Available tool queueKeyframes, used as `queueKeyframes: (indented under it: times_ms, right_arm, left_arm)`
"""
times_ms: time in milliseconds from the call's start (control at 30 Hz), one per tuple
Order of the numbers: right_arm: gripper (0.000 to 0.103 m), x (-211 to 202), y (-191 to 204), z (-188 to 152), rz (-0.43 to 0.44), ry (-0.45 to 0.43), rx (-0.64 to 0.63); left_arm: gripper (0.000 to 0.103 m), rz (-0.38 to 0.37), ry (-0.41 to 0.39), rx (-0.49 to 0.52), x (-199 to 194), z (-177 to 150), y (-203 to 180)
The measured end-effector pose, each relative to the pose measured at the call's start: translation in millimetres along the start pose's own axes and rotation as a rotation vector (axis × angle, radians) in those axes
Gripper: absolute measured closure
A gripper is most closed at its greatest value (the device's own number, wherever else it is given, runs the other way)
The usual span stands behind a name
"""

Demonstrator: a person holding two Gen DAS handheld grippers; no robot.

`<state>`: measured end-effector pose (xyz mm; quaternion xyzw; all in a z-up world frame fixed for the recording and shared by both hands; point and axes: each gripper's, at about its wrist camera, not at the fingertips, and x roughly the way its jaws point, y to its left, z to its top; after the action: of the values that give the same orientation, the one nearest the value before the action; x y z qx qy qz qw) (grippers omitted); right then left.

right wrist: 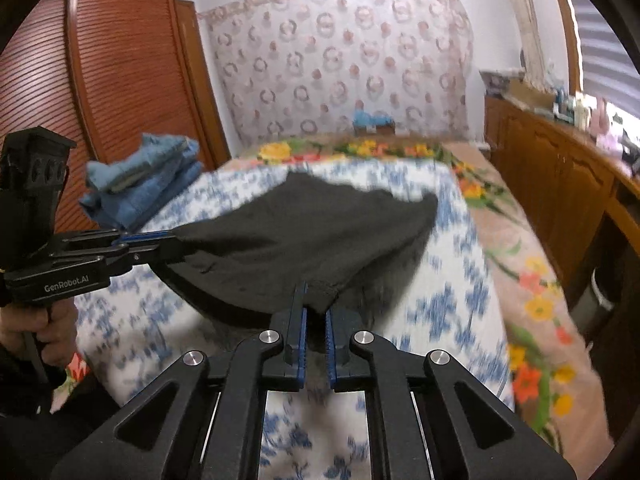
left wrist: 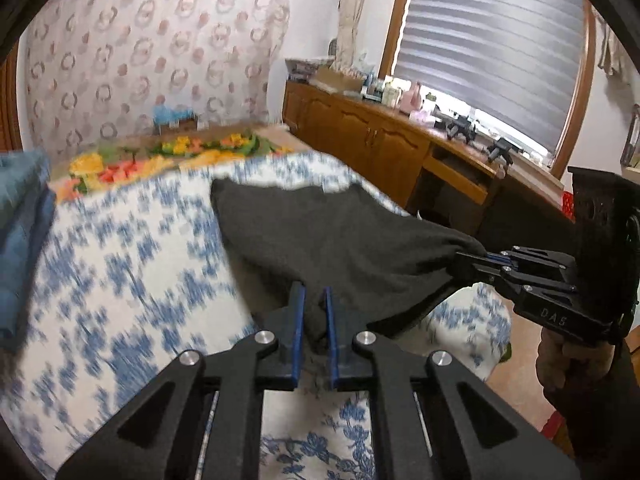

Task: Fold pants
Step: 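Lift the held leg end up with both grippers together, then carry the held end over the garment's waistband and lower it with both grippers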

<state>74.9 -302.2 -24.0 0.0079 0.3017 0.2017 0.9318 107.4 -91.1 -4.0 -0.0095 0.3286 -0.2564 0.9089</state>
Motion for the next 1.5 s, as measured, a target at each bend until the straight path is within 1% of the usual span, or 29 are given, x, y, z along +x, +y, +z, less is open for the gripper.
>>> queueKeyframes:
  times_ms: [333, 467, 633, 667, 733, 867, 967, 1067, 1133, 1200, 1300, 1400, 1500]
  right_arm:
    - [0.099, -33, 26, 77, 0.014, -0.151, -0.097]
    - [0.099, -48, 43, 109, 0.018, -0.210, -0.153]
    - [0.099, -56, 59, 143, 0.038, -0.252, -0.200]
    - [0.099, -54, 63, 151, 0.060, -0.250, -0.205]
    - [0.099, -47, 67, 159, 0.075, -0.244, -0.211]
    - [0.099, -17, 71, 179, 0.100, -0.210, -0.212]
    - [0.099, 12, 79, 203, 0.082, -0.200, -0.233]
    - [0.099, 34, 84, 231, 0.061, -0.217, -0.246]
    - [0.099, 42, 86, 242, 0.064, -0.218, -0.238]
    - [0.099, 51, 89, 250, 0.067, -0.220, -0.240]
    - [0.099, 58, 89, 242, 0.085, -0.202, -0.233]
    - [0.099, 71, 92, 215, 0.094, -0.154, -0.243]
    - [0.099, 88, 96, 173, 0.100, -0.078, -0.262]
  left_arm:
    - [0.099, 0.030, -0.128, 0.025, -50, 54, 5]
    - [0.099, 0.051, -0.188, 0.040, -74, 79, 6]
    - [0.099, 0.083, -0.255, 0.051, -103, 109, 14]
    - [0.099, 0.096, -0.266, 0.054, -106, 112, 17]
    - [0.099, 0.118, -0.282, 0.042, -110, 119, 31]
    - [0.099, 0.159, -0.279, 0.027, -104, 130, 58]
    - [0.099, 0.202, -0.277, 0.021, -93, 150, 81]
    - [0.099, 0.245, -0.302, 0.010, -91, 175, 103]
    - [0.099, 0.255, -0.319, 0.010, -94, 183, 110]
    - [0.099, 0.257, -0.327, 0.007, -98, 182, 117]
    - [0.099, 0.259, -0.306, 0.006, -95, 164, 121]
    - [0.099, 0.269, -0.247, 0.004, -81, 132, 123]
    - [0.099, 0.266, -0.176, -0.013, -63, 87, 125]
